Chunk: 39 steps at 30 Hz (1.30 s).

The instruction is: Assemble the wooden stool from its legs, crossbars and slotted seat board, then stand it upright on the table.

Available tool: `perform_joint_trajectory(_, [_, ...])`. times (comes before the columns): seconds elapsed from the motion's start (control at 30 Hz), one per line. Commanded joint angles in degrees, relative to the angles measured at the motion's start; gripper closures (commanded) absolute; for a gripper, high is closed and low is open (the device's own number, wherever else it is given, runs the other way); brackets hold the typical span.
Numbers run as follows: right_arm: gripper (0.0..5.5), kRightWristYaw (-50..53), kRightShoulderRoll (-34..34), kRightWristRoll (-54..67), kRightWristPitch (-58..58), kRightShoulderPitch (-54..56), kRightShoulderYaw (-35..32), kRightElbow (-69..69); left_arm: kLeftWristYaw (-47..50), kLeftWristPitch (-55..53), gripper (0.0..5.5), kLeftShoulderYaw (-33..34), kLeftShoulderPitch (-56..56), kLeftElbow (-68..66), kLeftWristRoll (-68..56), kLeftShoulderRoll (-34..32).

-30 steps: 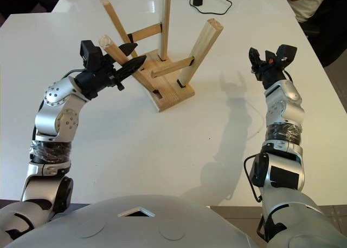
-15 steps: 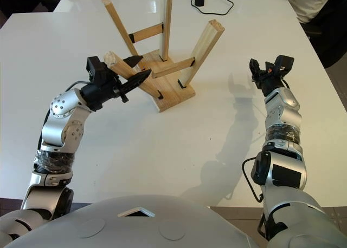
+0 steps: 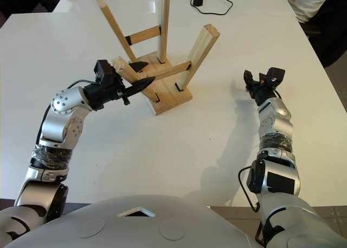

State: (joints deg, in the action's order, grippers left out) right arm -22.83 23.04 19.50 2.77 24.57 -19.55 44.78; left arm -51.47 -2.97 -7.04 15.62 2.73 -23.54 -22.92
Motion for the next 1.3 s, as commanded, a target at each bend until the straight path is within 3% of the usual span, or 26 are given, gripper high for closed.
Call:
perform_joint_trajectory(0.03, [2.37, -1.8, -0.5, -0.4, 2.5, -1.1, 1.7, -3.9, -0.7, -2.5, 3.47, -0.8, -1.6, -4.6, 3.9, -3.2])
perform_joint_trajectory(0.37, [2.37, -4.5, -2.1, 6.0, 12.1, -0.8, 2.3, -24.1, 2.0, -1.4, 3.47, -0.5, -5.3, -0.3, 3.7, -2.6])
perform_joint_trajectory(0.6, [2.37, -7.0, -1.6, 23.5, 27.7, 5.6, 1.7, -48.8, 6.5, 1.3, 3.47, -1.3, -8.8, 1.8, 5.8, -1.0])
perform_joint_trajectory(0.77, [3.08, -9.8, 0.4, 36.8, 35.3, 8.0, 3.3, -63.8, 7.4, -0.7, 3.47, -2.3, -9.8, 4.1, 5.4, -1.3])
perform_joint_trajectory(0.93, [3.88, -11.0, 1.9, 33.6, 34.9, 7.0, 9.3, -69.5, 8.5, -4.8, 3.47, -2.5, -8.4, 5.7, 5.3, -2.5])
perform_joint_trajectory(1.17, [4.87, -13.4, 3.8, 12.2, 24.4, -1.6, 23.5, -65.4, 6.8, -13.9, 3.47, -4.2, -2.7, 7.0, 4.9, -6.0])
perform_joint_trajectory(1.3, [5.47, -13.2, 2.2, 4.7, 19.4, -3.6, 27.7, -62.6, 5.4, -16.2, 3.47, -4.4, 0.3, 5.1, 4.8, -7.2])
